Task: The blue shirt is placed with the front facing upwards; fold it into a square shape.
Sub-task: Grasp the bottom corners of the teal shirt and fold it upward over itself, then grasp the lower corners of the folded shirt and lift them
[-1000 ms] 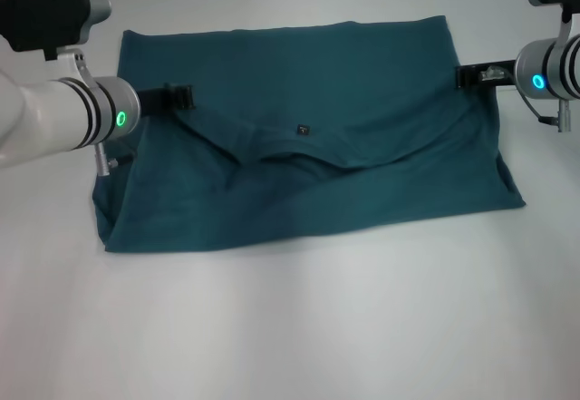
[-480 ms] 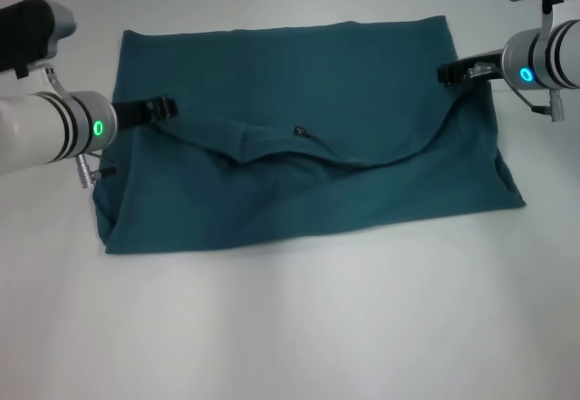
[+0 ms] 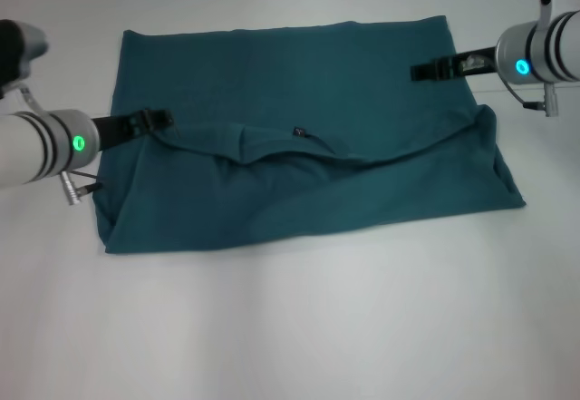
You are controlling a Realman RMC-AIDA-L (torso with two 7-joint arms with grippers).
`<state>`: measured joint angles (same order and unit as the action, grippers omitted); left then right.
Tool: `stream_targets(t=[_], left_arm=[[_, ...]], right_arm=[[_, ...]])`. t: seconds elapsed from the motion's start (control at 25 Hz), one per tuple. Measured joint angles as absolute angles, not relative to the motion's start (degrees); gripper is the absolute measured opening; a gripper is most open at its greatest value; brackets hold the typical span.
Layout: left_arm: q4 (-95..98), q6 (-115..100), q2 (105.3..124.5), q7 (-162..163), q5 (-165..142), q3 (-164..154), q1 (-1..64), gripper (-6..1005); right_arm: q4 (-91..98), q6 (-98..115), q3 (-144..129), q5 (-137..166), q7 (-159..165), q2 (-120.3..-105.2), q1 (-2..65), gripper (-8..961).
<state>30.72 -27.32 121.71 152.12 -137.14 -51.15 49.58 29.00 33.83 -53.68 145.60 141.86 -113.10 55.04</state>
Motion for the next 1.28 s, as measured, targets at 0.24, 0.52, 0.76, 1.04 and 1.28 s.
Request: stream_targets(t=[0.24, 0.52, 0.76, 1.04, 1.28], left_arm=[[41.2, -35.4, 122.31, 153.0, -130.8, -51.1, 42.4, 714], [45.0, -45.1, 121.95, 152.0, -123.3, -49.3, 36.6, 723], [42.7, -56.0, 121.73, 144.1, -114.8, -40.7, 33.1, 722], [39.7, -63.7, 120.23, 139.0, -115.8, -34.9, 30.2, 721], [39.2, -62.8, 120.23, 129.3, -117.5, -34.6, 29.3, 720]], right_arm=[[45.3, 45.0, -53.3, 138.3, 141.4, -115.39, 45.0, 852], [53.4, 59.1, -51.5, 123.8, 137.9, -115.43, 33.9, 893], [50.0, 74.7, -42.1, 110.2, 128.1, -114.84, 26.7, 917], [41.9, 84.7, -37.6, 109.2, 122.1, -112.31, 24.7, 917], [40.7, 85.7, -37.1, 109.2, 119.8, -111.98, 24.0, 917]])
